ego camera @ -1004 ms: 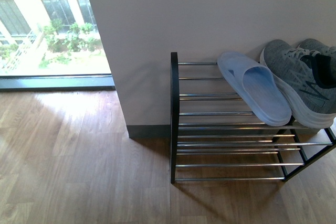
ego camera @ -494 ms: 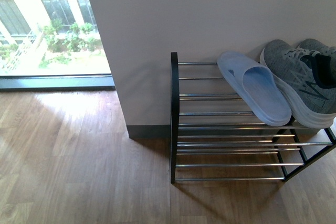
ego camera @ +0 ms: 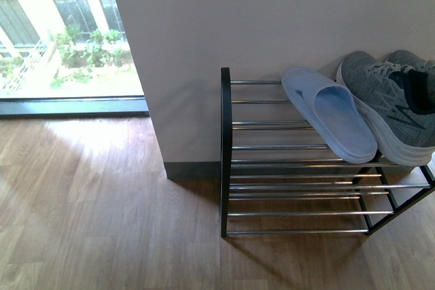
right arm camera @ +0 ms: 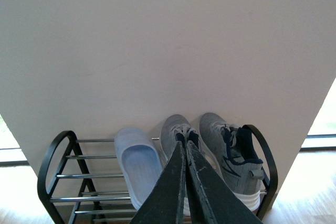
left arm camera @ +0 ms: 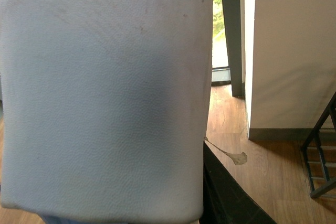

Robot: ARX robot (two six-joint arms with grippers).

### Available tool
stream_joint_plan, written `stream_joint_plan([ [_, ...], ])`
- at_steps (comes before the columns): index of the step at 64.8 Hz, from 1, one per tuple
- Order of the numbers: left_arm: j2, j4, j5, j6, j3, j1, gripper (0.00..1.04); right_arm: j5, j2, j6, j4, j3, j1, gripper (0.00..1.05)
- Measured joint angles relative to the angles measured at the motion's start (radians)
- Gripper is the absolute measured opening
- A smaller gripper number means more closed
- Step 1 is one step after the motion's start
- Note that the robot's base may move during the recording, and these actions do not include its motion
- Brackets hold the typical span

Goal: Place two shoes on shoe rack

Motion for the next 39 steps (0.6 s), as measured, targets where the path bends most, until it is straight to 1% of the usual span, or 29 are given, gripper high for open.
stream_joint_plan([
  [5, 0.0, 0.0, 0.0, 0.0, 0.0, 0.0, 0.02, -0.001, -0.08, 0.0, -0.093, 0.0, 0.0, 0.02],
  [21, 0.0, -0.001, -0.005, 0.0, 0.0, 0.0, 0.02, -0.001, -0.121, 0.0, -0.109, 0.0, 0.0, 0.02],
  [23, 0.023, -0.062, -0.06, -0.056, 0.019, -0.01, 0.02, -0.001, -0.121, 0.0, -0.109, 0.0, 0.0, 0.02],
  [25, 0.067, -0.111, -0.082, -0.156, 0.046, -0.011, 0.02, -0.001, -0.121, 0.0, -0.109, 0.0, 0.0, 0.02],
  [28, 0.179, -0.08, -0.055, -0.319, 0.095, -0.003, 0.02, -0.001, -0.122, 0.0, -0.109, 0.0, 0.0, 0.12],
  [31, 0.299, -0.022, 0.012, -0.423, 0.147, 0.002, 0.02, -0.001, -0.122, 0.0, -0.109, 0.0, 0.0, 0.22],
  [34, 0.384, 0.018, 0.057, -0.484, 0.181, 0.003, 0.02, -0.001, -0.122, 0.0, -0.109, 0.0, 0.0, 0.29],
  [35, 0.425, 0.037, 0.083, -0.502, 0.198, 0.003, 0.02, -0.001, -0.122, 0.0, -0.109, 0.0, 0.0, 0.34],
  [37, 0.484, 0.06, 0.115, -0.531, 0.229, 0.002, 0.02, 0.0, -0.122, 0.0, -0.109, 0.0, 0.0, 0.39],
  [39, 0.565, 0.092, 0.174, -0.567, 0.273, -0.001, 0.02, -0.001, -0.122, 0.0, -0.109, 0.0, 0.0, 0.45],
])
